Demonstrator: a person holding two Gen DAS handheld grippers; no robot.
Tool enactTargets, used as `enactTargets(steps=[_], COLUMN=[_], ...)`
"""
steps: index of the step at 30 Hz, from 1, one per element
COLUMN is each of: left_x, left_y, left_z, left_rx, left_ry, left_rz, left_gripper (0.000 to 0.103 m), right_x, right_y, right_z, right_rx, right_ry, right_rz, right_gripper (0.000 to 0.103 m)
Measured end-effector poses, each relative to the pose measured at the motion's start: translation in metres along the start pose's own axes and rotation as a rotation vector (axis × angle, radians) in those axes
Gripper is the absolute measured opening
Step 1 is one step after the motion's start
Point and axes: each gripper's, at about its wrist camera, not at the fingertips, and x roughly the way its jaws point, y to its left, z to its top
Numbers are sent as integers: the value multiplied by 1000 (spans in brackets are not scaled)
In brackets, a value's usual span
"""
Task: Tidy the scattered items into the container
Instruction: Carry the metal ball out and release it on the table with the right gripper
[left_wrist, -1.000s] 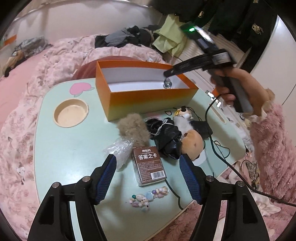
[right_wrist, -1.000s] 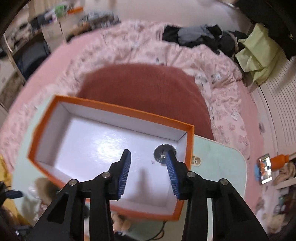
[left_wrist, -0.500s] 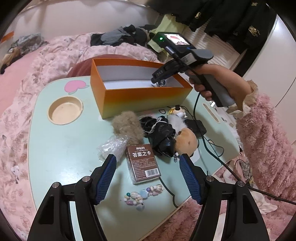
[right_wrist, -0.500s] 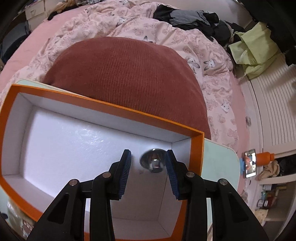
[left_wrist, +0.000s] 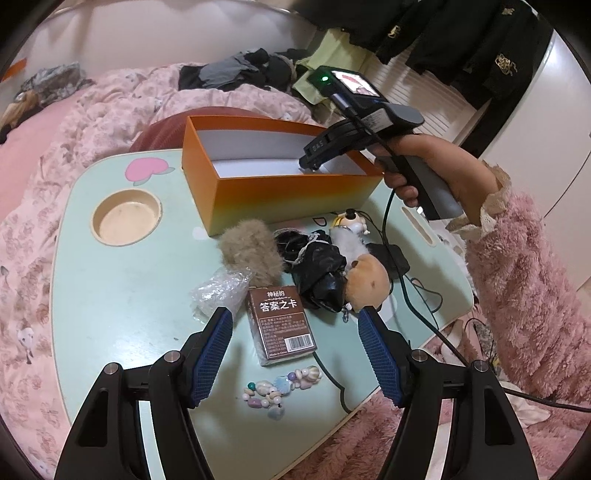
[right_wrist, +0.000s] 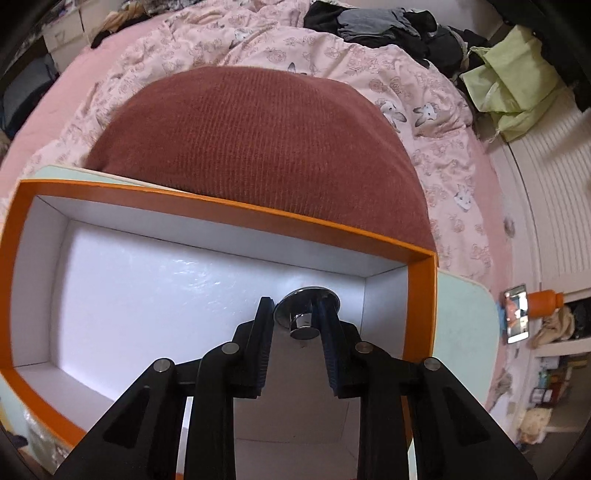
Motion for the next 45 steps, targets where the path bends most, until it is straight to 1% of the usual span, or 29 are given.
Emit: enactTargets(steps=[2,5,7,10,14,16,19,21,24,28,30,33,36,39,42,43,45], left_x=[0,1,3,4,9,11,10,10,18,35,44,58,68,72,70,70,70], left_y=[0,0,0,1,0,-3,-5,-4,0,0,0,4,16,29,33,34,37], left_z=[0,-1,-1,-1,3,9,19,28,43,56,60,67,74,78,79,79,80], left_rx=[0,-4,-10,-18,-32,-31,-51,-78,-114,-130,-130,-139,-179,-231,-233,-233,-226], left_ry=[0,0,3,6,7,1,-19,-34,-35,-15,2,36,53,51,35,29,22], left_rz=[0,1,4,17,39,45,35,27,52,66,78,106,133,144,172,188,220], left_gripper=[70,70,70,70,70,70,70,70,70,70,70,70,70,70,70,70,70], right_x=[-12,-35,-54,-81,-112,-122,-121,-112,-94,-75,-69,-62,-53,-45,-42,-43,-50], right_y=[-4,-9,-11,-12,-11,-10,-13,-17,-23,-24,-26,-23,-22,-23,-21,-21,-22], right_z=[-4,-13,-26,-52,-100,-124,-152,-170,-184,-188,-184,-177,-171,-168,-169,-170,-174], right_rx=[22,47,55,41,13,2,13,46,80,123,142,148,158,178,173,172,173], right_ry=[-43,-103,-148,-224,-308,-340,-357,-350,-318,-285,-294,-295,-284,-285,-286,-295,-338], right_rz=[27,117,176,209,291,322,374,427,502,548,561,545,545,520,507,505,489], right_gripper=[26,26,26,26,26,26,26,26,26,27,27,27,27,27,27,27,31])
